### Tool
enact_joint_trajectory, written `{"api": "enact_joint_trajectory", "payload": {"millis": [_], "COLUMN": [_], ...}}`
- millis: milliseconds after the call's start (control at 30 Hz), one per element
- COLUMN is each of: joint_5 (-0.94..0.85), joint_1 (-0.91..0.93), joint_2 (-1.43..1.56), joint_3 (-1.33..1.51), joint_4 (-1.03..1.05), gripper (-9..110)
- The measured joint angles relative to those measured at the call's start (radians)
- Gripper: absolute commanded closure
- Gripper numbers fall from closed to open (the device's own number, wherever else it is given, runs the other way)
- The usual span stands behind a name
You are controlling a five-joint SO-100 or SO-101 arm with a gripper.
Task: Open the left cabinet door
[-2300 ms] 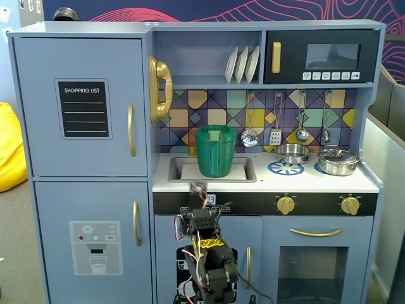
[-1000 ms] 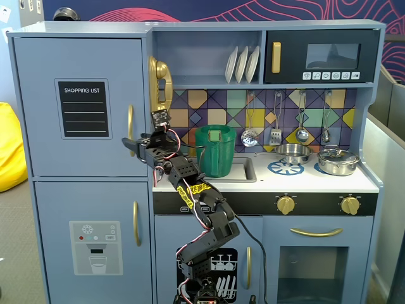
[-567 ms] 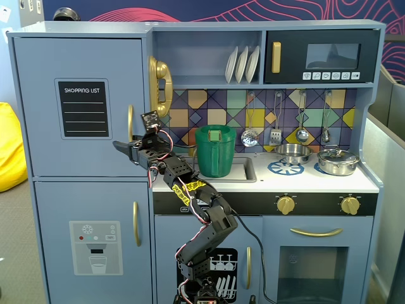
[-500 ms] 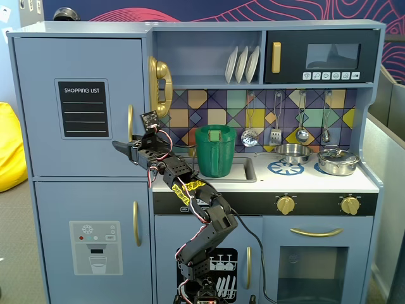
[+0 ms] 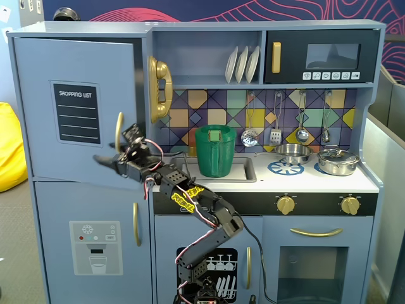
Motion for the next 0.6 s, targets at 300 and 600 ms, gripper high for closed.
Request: {"api": "enact_joint_trajectory", "payload": {"millis": [300,600], "joint_5": [-0.046,0.005], "joint_1": [-0.005,0.183], "joint_2": [0.273,0.600], "joint_3": [0.156,0.192], "joint_4": [0.018,0.278], "gripper": [84,85]}}
